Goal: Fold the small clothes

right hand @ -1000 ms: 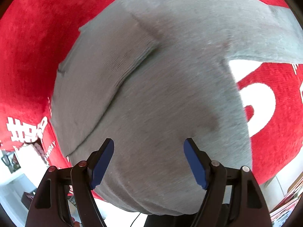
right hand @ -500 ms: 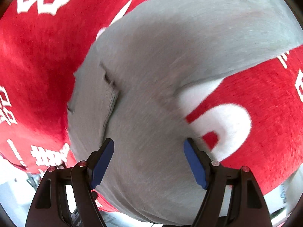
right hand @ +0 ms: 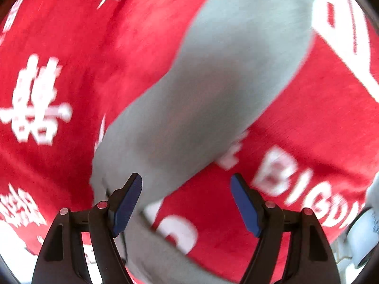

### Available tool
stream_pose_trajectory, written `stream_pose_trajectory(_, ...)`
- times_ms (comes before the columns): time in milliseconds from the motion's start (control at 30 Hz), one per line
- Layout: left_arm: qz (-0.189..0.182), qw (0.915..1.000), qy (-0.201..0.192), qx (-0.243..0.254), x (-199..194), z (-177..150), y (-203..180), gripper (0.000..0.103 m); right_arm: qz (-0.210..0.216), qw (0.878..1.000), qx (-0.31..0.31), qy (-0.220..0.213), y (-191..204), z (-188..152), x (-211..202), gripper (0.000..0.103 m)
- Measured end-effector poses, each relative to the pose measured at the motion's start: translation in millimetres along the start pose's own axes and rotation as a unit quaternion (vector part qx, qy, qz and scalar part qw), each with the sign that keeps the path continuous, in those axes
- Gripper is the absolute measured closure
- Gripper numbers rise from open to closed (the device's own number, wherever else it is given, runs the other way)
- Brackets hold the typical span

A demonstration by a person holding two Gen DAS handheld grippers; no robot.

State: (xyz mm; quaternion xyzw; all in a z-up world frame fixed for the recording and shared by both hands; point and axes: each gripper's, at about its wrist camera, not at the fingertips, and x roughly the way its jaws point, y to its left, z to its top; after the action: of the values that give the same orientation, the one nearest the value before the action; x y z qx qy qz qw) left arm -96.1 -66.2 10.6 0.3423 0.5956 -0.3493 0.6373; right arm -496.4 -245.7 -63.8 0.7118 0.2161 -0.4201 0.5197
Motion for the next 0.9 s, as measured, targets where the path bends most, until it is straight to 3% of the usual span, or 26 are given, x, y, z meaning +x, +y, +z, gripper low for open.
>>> stream_pose_trajectory(133, -0.001, 0.9999, 0.004, 0.011, 2.6, 0.8, -15.2, 0.0, 0.016, 0.998, 0.046, -0.03, -32.4, 27.5, -7.5, 0.023)
stream_pose_trajectory(200, 0.0, 0.9999, 0.003, 0.014, 3.4, 1.3, -21.7, 0.0, 0.049, 0.996, 0.072, -0.033, -42.6, 36.1, -0.9, 0.023)
stream_pose_trajectory(300, 0.004, 0.9999, 0.005, 0.015, 8.5, 5.0, -31.8, 0.0, 0.096, 0.99, 0.106, -0.024, -47.7, 43.4, 3.4, 0.023)
stream_pose_trajectory(433, 0.005, 1.0, -0.001, 0.006, 6.9, 4.5, -32.5, 0.0, 0.108, 0.988, 0.1, -0.035, -32.9, 49.2, -1.2, 0.026)
stream_pose_trajectory(467, 0.006, 1.0, -0.003, 0.002, 6.3, 4.1, -32.0, 0.0, 0.112, 0.988, 0.095, -0.038, -27.3, 50.4, -2.4, 0.032)
stream_pose_trajectory(533, 0.004, 0.9999, -0.006, -0.009, 3.9, 1.4, -25.8, 0.0, 0.128, 0.988, 0.076, -0.033, -13.9, 55.8, -5.1, 0.095)
stream_pose_trajectory(567, 0.003, 0.9999, -0.008, -0.013, 1.8, -0.2, -20.0, 0.0, 0.132, 0.988, 0.066, -0.034, -4.8, 56.0, -5.6, 0.095)
stream_pose_trajectory(667, 0.001, 0.9994, -0.021, -0.029, -2.2, -3.9, -5.5, 0.0, 0.144, 0.989, -0.015, -0.033, 38.6, 49.7, -13.9, 0.095)
stream_pose_trajectory(733, 0.003, 0.9986, -0.029, -0.045, -5.2, -6.5, 8.3, 0.0, 0.154, 0.983, -0.099, -0.015, 87.8, 33.7, -13.3, 0.095)
stream_pose_trajectory(800, 0.006, 0.9977, -0.034, -0.059, -10.7, -9.1, 23.0, 0.0, 0.162, 0.971, -0.178, 0.006, 135.6, 10.3, -7.2, 0.095)
stream_pose_trajectory(900, 0.021, 0.9955, -0.04, -0.083, -13.9, -12.7, 50.7, 0.0, 0.169, 0.936, -0.306, 0.044, 207.9, -46.1, 12.8, 0.095)
